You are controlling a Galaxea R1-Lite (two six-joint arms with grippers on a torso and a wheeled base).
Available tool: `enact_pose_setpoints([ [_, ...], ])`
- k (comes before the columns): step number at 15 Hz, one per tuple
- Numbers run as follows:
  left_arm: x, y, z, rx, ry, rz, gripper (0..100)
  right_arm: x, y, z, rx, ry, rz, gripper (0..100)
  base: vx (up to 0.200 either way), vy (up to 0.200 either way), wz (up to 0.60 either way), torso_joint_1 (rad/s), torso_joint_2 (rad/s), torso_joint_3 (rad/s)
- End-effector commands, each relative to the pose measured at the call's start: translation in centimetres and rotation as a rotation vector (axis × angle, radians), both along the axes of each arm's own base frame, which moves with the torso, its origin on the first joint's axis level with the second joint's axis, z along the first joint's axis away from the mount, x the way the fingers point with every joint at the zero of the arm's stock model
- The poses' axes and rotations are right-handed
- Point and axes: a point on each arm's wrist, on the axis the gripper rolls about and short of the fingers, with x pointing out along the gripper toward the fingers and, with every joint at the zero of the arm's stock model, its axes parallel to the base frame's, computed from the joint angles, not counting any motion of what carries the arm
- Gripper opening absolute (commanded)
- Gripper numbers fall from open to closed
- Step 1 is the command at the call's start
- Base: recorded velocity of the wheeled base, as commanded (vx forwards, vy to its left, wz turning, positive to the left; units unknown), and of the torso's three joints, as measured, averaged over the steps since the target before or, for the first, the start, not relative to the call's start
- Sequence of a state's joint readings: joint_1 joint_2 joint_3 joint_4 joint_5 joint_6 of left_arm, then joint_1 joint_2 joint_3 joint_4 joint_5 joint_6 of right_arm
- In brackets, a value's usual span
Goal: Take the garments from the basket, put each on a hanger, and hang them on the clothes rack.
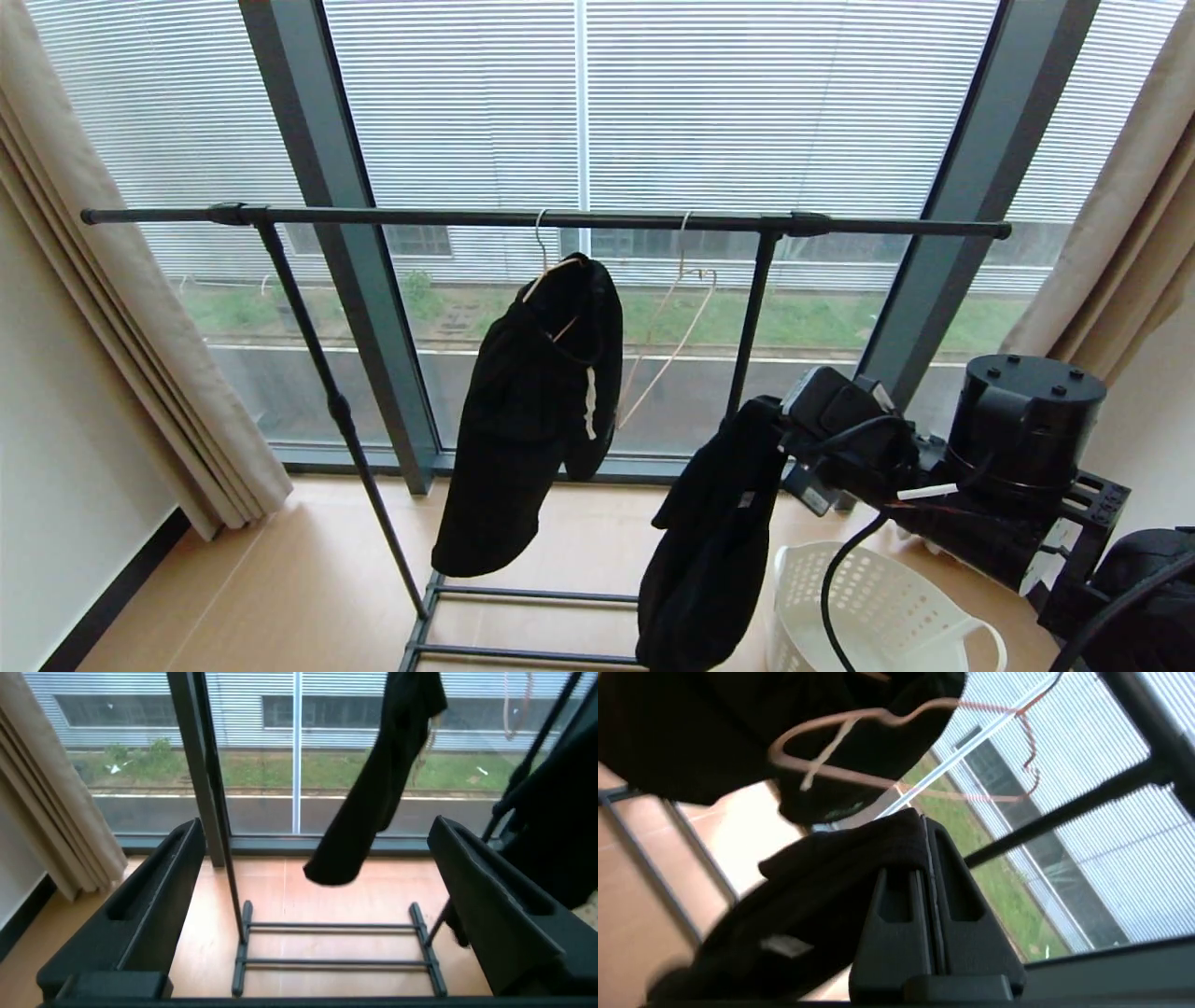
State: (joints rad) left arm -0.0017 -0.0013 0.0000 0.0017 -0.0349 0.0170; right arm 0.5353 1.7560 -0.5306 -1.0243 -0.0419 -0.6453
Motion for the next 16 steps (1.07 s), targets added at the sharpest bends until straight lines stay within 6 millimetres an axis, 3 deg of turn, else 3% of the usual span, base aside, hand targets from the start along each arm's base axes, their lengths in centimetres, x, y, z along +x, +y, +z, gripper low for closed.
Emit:
enact_pose_setpoints([
  [1, 0.01, 0.0, 0.0, 0.0, 0.001, 0.0, 100, -0.08, 0.01, -0.11, -0.002, 0.004, 0.004, 0, 0.0, 0.0, 0.0, 0.0, 0.0, 0.0],
  [4, 0.01, 0.0, -0.01, 0.0, 0.003, 0.0, 100, -0.31, -0.13, -0.15, 0.001, -0.003, 0.001, 0, 0.0, 0.0, -0.6, -0.002, 0.0, 0.005],
  [16, 0.01, 0.0, -0.01, 0.001, 0.003, 0.0, 100, 0.12, 0.13, -0.38, 0.018, -0.034, 0.005, 0, 0.0, 0.0, 0.0, 0.0, 0.0, 0.0],
])
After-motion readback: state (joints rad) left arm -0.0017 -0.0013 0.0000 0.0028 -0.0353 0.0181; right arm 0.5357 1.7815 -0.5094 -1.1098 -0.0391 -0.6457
